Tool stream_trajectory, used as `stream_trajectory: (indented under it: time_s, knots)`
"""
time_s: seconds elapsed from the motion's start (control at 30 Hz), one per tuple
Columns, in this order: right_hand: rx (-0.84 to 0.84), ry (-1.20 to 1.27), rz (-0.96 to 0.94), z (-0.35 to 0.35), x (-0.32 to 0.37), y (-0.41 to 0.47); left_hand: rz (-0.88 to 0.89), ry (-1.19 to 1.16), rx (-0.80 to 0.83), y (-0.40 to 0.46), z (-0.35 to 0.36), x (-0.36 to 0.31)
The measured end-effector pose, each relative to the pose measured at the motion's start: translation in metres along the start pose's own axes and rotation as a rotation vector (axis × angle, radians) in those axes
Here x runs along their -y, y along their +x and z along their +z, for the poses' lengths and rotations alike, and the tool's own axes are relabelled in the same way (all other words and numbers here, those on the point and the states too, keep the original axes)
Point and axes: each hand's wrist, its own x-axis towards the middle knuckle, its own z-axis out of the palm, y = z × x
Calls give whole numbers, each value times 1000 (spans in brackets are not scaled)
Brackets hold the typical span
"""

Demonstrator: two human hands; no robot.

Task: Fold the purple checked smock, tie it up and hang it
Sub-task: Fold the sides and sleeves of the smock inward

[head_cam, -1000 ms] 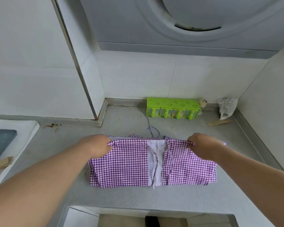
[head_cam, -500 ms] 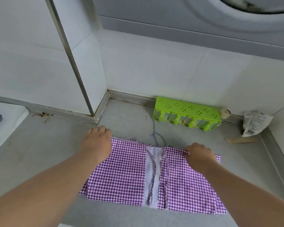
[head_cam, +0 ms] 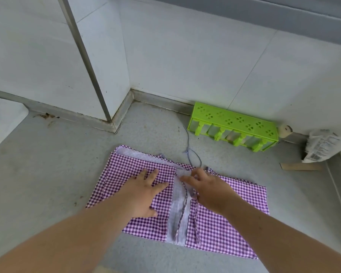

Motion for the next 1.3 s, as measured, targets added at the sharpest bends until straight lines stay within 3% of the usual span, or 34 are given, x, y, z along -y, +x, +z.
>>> stream_trajectory:
  time_s: [0.13, 0.23, 0.33, 0.5, 0.57, 0.77, 0.87, 0.97, 1.03, 1.17, 1.3]
  knots:
    - [63, -38, -127, 3, 8, 13, -42, 19, 46, 9, 1, -1]
    - [64, 93, -54, 6, 6, 26, -63, 18, 62, 12, 3, -2]
    - [59, 425, 271, 2, -4, 49, -81, 14, 67, 13, 8, -4]
    - [-161, 1240, 807, -27, -37, 86, -123, 50, 128, 15, 11, -15]
    - [-196, 1346, 925, -28, -51, 101, -134, 31, 134, 17, 12, -16]
    - [-321, 887, 893, -15, -56, 84, -123, 18, 137, 19, 16, -11]
    - [-337, 570, 559, -12, -13, 50, -92, 0, 88, 18, 17, -6]
    - [-196, 312, 112, 0, 28, 23, -55, -46, -25, 14, 20, 4]
    - [-112, 180, -46, 9, 49, 17, -56, -56, -122, 4, 28, 14]
    - [74, 141, 20, 19, 82, 14, -166, -78, -273, -29, 45, 38]
    - [141, 196, 153, 18, 95, 11, -450, -241, -330, -69, 62, 58]
